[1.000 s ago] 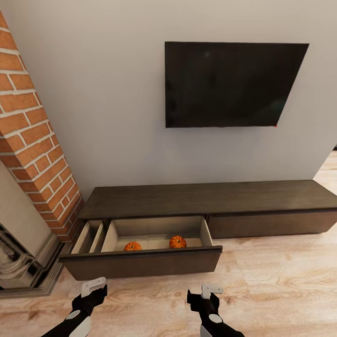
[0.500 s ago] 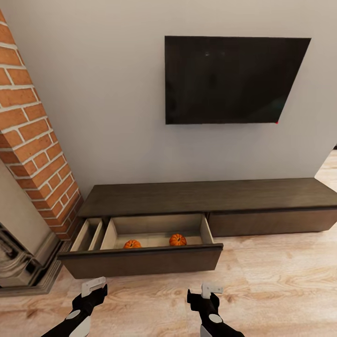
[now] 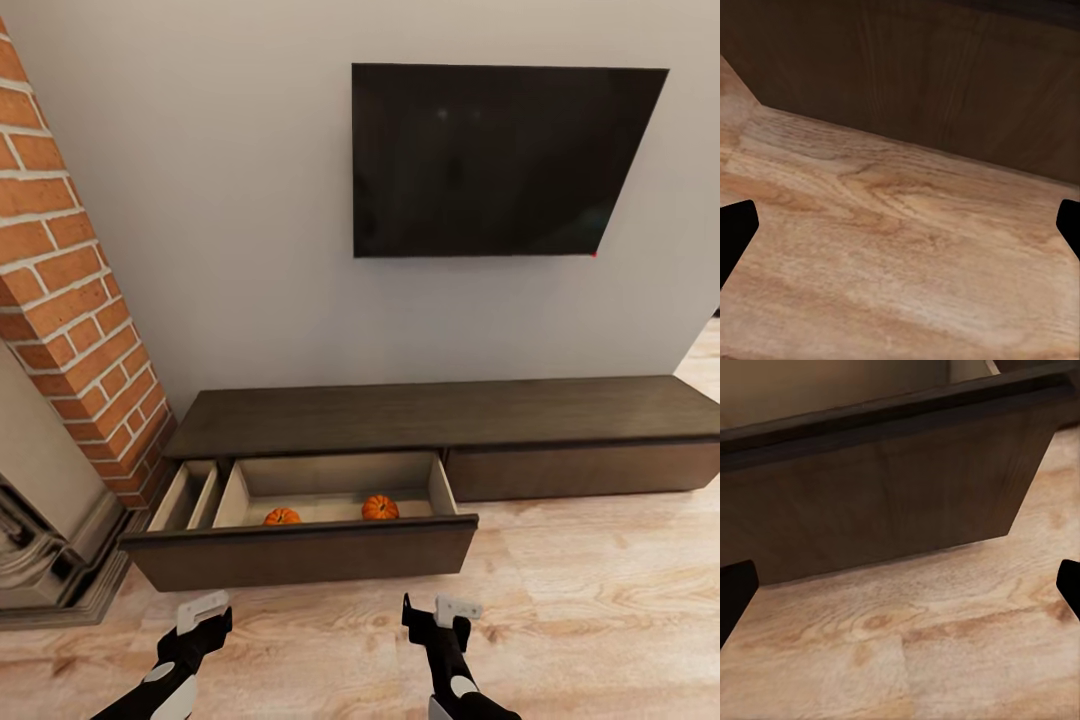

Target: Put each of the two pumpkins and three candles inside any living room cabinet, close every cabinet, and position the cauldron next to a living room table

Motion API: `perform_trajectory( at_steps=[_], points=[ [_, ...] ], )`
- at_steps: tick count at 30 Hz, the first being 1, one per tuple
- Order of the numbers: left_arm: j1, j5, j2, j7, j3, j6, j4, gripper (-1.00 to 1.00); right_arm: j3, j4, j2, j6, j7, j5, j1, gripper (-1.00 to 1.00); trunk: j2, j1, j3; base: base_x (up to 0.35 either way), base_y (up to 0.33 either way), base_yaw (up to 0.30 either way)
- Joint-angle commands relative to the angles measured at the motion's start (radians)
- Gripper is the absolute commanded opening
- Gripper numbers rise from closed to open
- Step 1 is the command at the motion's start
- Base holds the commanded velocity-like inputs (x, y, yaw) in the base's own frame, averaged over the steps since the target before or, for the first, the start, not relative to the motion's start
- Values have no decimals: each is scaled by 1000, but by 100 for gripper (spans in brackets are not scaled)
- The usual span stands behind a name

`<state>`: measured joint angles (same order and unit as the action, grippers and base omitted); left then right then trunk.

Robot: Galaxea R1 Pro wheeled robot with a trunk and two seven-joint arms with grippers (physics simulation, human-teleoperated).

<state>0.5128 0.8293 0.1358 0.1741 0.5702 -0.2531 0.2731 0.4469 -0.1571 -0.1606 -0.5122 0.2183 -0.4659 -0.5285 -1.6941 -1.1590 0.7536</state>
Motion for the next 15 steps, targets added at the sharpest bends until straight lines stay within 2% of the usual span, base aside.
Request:
perform_trajectory(
  at_steps=[1, 15],
  points=[
    [0, 6, 1, 7, 8, -2, 2, 100, 9, 0, 0, -3, 7, -4, -1, 100, -8, -4, 4, 0, 0, 0],
    [0, 5, -22, 7, 10, -17, -1, 100, 7, 1, -4, -7, 7, -8, -1, 100, -106, -58, 48, 0, 0, 0]
  ],
)
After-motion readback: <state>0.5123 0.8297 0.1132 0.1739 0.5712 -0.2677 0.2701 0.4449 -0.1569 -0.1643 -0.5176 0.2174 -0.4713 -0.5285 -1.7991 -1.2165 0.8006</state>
